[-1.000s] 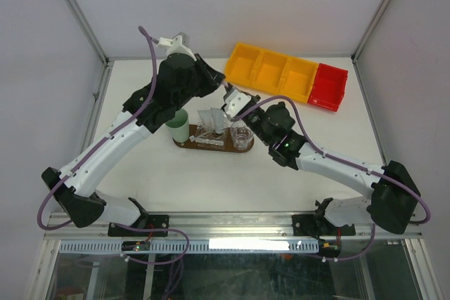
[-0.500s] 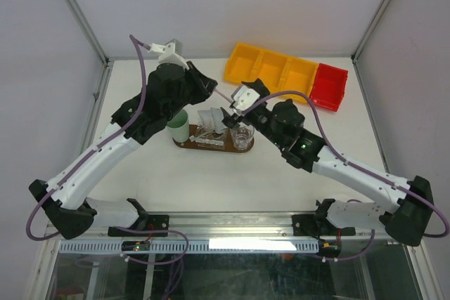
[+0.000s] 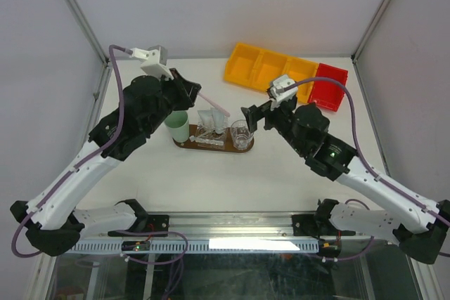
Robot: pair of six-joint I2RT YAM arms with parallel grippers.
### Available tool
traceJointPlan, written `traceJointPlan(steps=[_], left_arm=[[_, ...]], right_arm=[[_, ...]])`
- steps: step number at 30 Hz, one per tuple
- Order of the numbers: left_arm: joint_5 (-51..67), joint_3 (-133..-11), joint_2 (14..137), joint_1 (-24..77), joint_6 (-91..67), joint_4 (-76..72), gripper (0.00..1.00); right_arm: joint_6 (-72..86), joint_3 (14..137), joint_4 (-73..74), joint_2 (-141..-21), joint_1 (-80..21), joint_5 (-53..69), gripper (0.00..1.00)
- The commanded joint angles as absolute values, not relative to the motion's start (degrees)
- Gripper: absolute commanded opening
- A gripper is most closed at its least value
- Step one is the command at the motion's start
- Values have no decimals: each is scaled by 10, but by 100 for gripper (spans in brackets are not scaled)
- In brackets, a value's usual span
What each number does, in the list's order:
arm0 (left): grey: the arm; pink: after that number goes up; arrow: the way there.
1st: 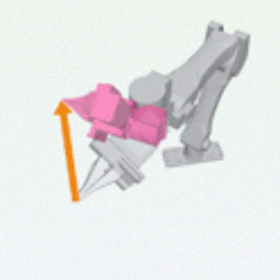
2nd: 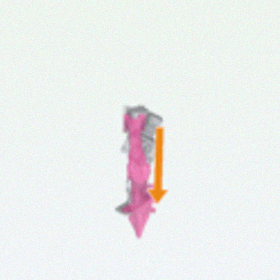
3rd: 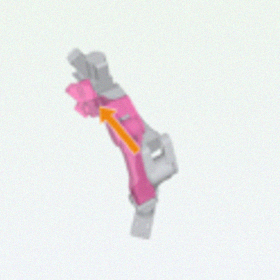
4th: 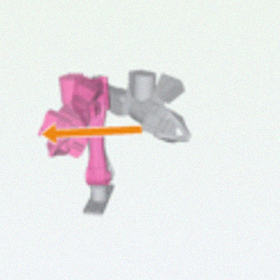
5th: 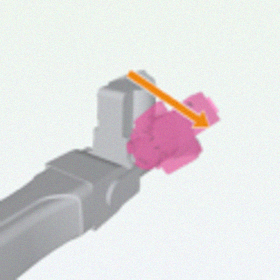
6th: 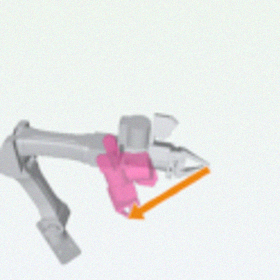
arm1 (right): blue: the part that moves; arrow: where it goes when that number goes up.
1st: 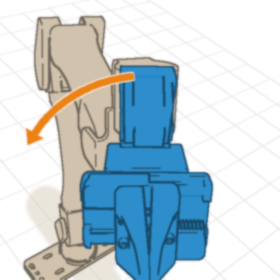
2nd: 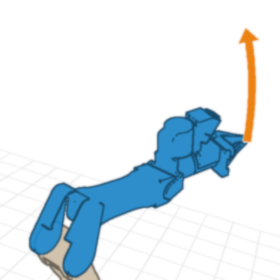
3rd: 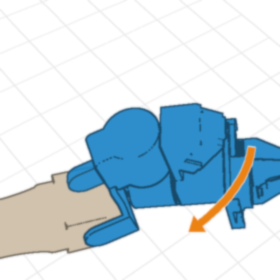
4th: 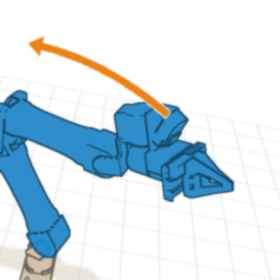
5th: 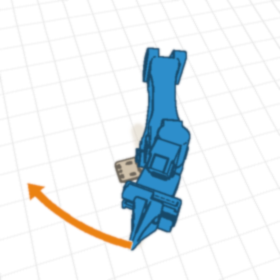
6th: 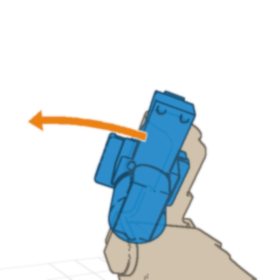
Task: Prepare toiletry sets of a toothbrush and toothpaste on the tray
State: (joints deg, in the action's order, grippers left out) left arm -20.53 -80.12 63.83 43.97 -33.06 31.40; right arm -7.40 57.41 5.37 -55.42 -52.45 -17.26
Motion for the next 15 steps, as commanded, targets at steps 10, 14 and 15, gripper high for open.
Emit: traceJointPlan(steps=[10, 14, 15], left_arm=[[-164, -708, 553, 525, 2, 233, 0], [-98, -698, 558, 525, 48, 222, 0], [-85, -691, 556, 526, 55, 215, 0]], right_arm=[[-9, 572, 131, -469, -415, -257, 100], [-17, 565, 121, -456, -406, -273, 99], [-19, 561, 116, -453, -403, -274, 100]])
